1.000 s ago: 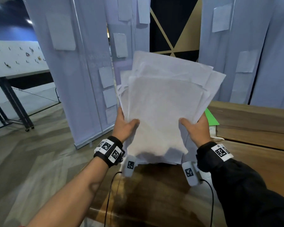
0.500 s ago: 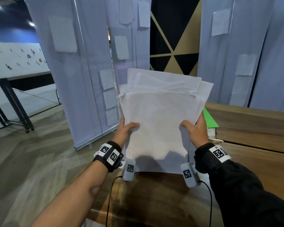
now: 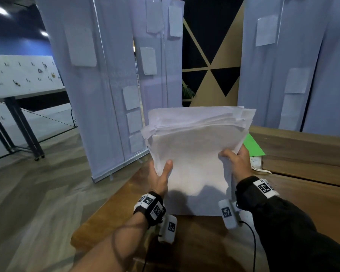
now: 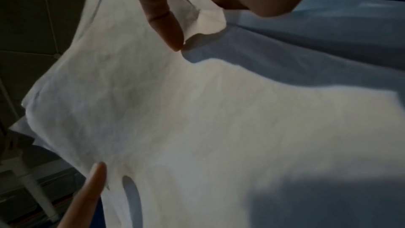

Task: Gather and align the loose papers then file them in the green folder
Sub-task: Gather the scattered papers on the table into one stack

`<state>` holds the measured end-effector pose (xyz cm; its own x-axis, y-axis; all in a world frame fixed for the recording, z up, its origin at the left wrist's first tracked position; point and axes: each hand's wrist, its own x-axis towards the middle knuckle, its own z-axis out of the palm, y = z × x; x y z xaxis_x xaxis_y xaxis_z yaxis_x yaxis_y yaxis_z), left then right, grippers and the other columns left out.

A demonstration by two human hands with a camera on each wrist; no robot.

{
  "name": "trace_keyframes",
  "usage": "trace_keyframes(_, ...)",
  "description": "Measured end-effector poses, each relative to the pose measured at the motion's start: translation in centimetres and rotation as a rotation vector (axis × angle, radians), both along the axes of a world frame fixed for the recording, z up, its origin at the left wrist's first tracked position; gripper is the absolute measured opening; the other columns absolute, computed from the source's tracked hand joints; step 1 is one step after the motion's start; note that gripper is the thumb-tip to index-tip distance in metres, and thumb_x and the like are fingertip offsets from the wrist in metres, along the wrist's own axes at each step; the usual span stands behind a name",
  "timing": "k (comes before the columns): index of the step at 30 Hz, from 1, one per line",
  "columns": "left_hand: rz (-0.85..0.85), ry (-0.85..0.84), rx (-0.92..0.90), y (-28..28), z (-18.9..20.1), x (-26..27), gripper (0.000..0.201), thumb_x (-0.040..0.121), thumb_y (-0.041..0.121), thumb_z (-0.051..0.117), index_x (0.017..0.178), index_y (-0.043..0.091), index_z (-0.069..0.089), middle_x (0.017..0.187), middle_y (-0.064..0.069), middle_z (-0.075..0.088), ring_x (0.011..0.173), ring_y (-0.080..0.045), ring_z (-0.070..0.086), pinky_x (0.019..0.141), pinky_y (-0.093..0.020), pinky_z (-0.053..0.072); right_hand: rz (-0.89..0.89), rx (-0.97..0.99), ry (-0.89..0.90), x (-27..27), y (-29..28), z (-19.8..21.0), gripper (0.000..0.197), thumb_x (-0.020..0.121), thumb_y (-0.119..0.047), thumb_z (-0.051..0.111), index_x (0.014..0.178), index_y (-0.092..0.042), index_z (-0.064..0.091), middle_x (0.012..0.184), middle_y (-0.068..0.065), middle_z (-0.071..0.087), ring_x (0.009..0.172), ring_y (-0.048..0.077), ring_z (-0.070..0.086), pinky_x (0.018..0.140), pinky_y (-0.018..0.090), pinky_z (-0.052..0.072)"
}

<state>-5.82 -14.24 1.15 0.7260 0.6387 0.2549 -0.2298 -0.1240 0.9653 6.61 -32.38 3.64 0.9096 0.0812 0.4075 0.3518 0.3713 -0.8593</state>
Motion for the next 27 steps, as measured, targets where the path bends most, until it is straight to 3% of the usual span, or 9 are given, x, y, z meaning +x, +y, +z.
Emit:
trace_keyframes(3,-0.006,-0.028,0.039,0.6,-0.1,0.3,0.089,0.069,0.082,0.055,0.138,0.026,0.047,0.133,-0.001,0.061,0.126,-0.023,0.054,0.111,-0.048,0.038,-0.016,0.001,0.007,0.5,-0.3,-0.3,0.029,0.063,-0.001,0.062,0.092,-0.005,0.063,0.063,-0.014,0.066,0.06,0.003,0.059,0.06,0.016,0.05)
trace_keyframes(5,-0.04,-0.044,0.02,1.2,0.6,0.6,0.084,0.07,0.082,0.058,0.134,0.028,0.053,0.13,0.0,0.065,0.123,-0.024,0.057,0.11,-0.051,0.038,-0.035,-0.013,0.018,0.8,-0.5,-0.4,0.024,0.069,0.002,0.063,0.093,-0.003,0.064,0.062,-0.015,0.067,0.06,0.0,0.059,0.06,0.015,0.049)
trace_keyframes(10,-0.073,-0.121,-0.065,-0.2,5.6,0.4,0.08,0.063,0.057,0.08,0.126,0.013,0.057,0.122,0.002,0.066,0.115,-0.021,0.063,0.099,-0.034,0.05,-0.098,0.026,0.052,-0.2,0.7,0.8,0.011,0.065,-0.014,0.061,0.074,-0.015,0.055,0.068,-0.001,0.049,0.063,0.011,0.044,0.062,0.028,0.04)
trace_keyframes(13,-0.059,-0.148,-0.068,-1.5,8.9,-0.1,0.067,0.09,0.022,0.069,0.143,-0.001,0.036,0.119,0.009,0.044,0.113,-0.009,0.045,0.066,0.002,0.043,-0.163,0.0,-0.048,-0.9,1.1,3.1,0.006,0.07,-0.016,0.061,0.076,-0.018,0.06,0.072,0.0,0.059,0.065,0.012,0.053,0.065,0.028,0.045)
trace_keyframes(17,-0.195,-0.219,-0.103,-2.9,11.7,-1.8,0.055,0.096,0.006,0.058,0.144,-0.005,0.033,0.113,0.01,0.041,0.104,-0.009,0.044,0.048,0.006,0.037,-0.211,0.004,-0.16,-1.7,0.4,4.2,0.029,0.075,-0.034,0.076,0.092,-0.012,0.07,0.086,0.0,0.072,0.077,0.006,0.067,0.071,0.021,0.053)
trace_keyframes(19,-0.219,-0.156,-0.162,-0.8,9.2,-0.4,0.052,0.095,0.002,0.057,0.143,-0.002,0.036,0.126,0.008,0.045,0.098,-0.005,0.055,0.06,0.003,0.046,-0.183,-0.042,-0.14,-1.8,0.0,2.9,0.037,0.076,-0.036,0.076,0.102,-0.011,0.07,0.096,0.002,0.074,0.088,0.009,0.069,0.079,0.026,0.054)
trace_keyframes(21,-0.228,-0.087,-0.206,0.8,6.9,0.3,0.051,0.09,-0.003,0.062,0.138,-0.002,0.045,0.122,-0.006,0.065,0.093,-0.007,0.071,0.094,-0.028,0.055,-0.125,-0.066,-0.072,-1.6,-0.2,1.4,0.037,0.08,-0.026,0.075,0.112,-0.009,0.066,0.104,0.002,0.073,0.092,0.009,0.068,0.085,0.029,0.053)
trace_keyframes(23,-0.244,-0.068,-0.235,1.3,5.3,0.7,0.057,0.084,0.001,0.069,0.138,0.004,0.049,0.119,-0.009,0.069,0.104,-0.017,0.07,0.107,-0.049,0.045,-0.083,-0.072,-0.027,-1.6,0.0,0.7,0.042,0.083,-0.016,0.072,0.122,-0.008,0.06,0.114,0.004,0.07,0.099,0.008,0.066,0.093,0.028,0.052)
trace_keyframes(27,-0.278,-0.075,-0.269,1.1,5.0,1.1,0.059,0.083,0.008,0.072,0.138,0.009,0.05,0.127,-0.011,0.067,0.119,-0.029,0.063,0.11,-0.05,0.041,-0.041,0.053,0.015,-2.2,1.0,1.8,0.048,0.078,-0.021,0.075,0.122,-0.01,0.06,0.118,0.006,0.069,0.109,0.021,0.065,0.099,0.038,0.05)
